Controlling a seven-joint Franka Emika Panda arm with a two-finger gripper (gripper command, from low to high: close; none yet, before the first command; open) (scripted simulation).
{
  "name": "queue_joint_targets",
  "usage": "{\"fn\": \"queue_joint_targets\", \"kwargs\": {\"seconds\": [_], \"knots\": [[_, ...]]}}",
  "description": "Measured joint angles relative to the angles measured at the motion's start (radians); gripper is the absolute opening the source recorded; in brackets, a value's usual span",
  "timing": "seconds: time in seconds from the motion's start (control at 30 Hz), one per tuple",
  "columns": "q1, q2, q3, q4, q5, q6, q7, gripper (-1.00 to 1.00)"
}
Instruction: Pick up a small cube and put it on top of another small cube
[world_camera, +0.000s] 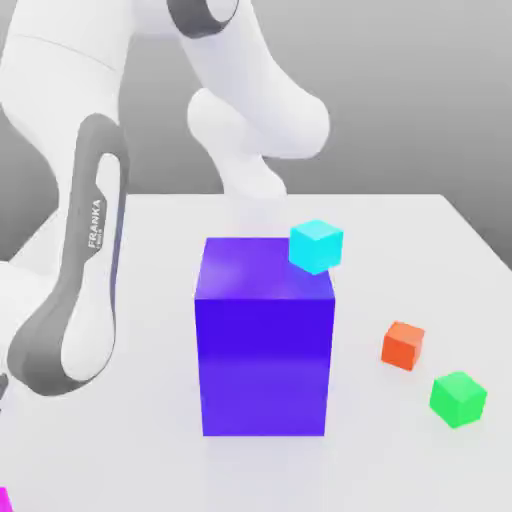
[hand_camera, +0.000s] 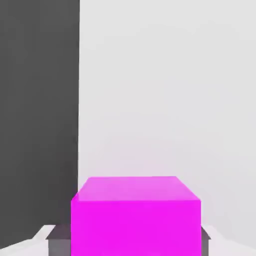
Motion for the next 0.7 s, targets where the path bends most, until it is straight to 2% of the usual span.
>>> {"fn": "queue_joint_targets", "kwargs": {"seconds": [0.13,0.5,0.7], "knots": [[0.006,-0.121,0.009,-0.035,-0.012,-0.083,0.004,-1.0],[0.231,-0.347,0.257,-0.283,-0.06,-0.053,-0.086,-1.0],[0.368,-0.472,0.425,-0.443,-0.072,-0.023,-0.156,-1.0]]}}
